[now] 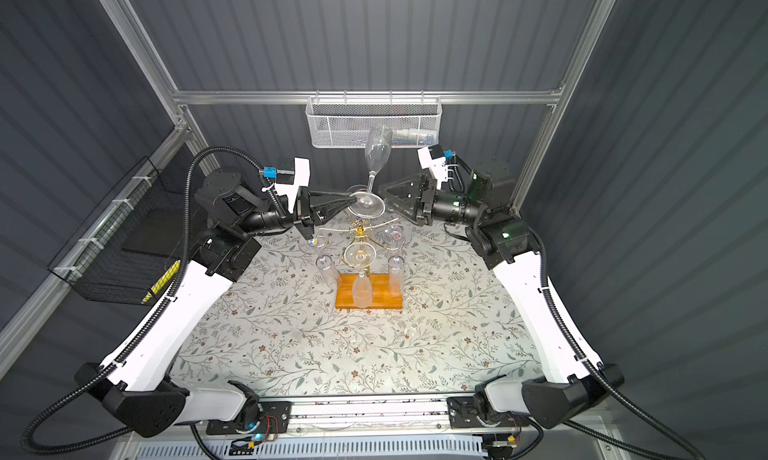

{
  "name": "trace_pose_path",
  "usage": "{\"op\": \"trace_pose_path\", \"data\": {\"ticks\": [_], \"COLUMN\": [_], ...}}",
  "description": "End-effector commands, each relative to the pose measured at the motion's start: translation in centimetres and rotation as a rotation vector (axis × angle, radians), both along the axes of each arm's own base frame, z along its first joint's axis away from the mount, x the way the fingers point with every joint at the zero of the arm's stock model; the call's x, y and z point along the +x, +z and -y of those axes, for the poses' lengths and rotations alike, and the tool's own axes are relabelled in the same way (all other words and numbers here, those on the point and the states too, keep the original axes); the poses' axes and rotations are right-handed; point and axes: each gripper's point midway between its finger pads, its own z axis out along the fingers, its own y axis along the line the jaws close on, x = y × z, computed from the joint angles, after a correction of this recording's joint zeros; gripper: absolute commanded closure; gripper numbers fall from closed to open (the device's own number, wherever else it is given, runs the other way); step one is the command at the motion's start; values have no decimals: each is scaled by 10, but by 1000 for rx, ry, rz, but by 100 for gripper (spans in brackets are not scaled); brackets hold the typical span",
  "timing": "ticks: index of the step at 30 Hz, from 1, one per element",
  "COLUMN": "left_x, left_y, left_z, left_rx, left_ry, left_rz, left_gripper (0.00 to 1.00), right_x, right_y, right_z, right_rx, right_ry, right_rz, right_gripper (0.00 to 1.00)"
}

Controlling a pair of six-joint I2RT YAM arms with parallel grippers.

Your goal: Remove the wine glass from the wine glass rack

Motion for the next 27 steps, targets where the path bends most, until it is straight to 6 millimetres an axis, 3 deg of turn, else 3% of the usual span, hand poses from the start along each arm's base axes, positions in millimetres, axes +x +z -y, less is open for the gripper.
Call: {"op": "trace_pose_path", "data": {"ticks": [1, 8, 27], "left_x": [-14, -23, -31], "left_y": [-1, -9, -19], "left_z": [2, 11, 17], "left_rx": [12, 37, 58], "left_ry": [-15, -27, -22], "left_rz": [108, 135, 148], "left_gripper": [100, 100, 100], "right_x": [-10, -11, -11], "right_y": [9, 7, -1], "right_z": [-2, -7, -7], "right_rx": [21, 23, 2], "right_ry": [20, 21, -32], "right_rz": [35, 32, 34], "right_gripper": [21, 30, 73]}}
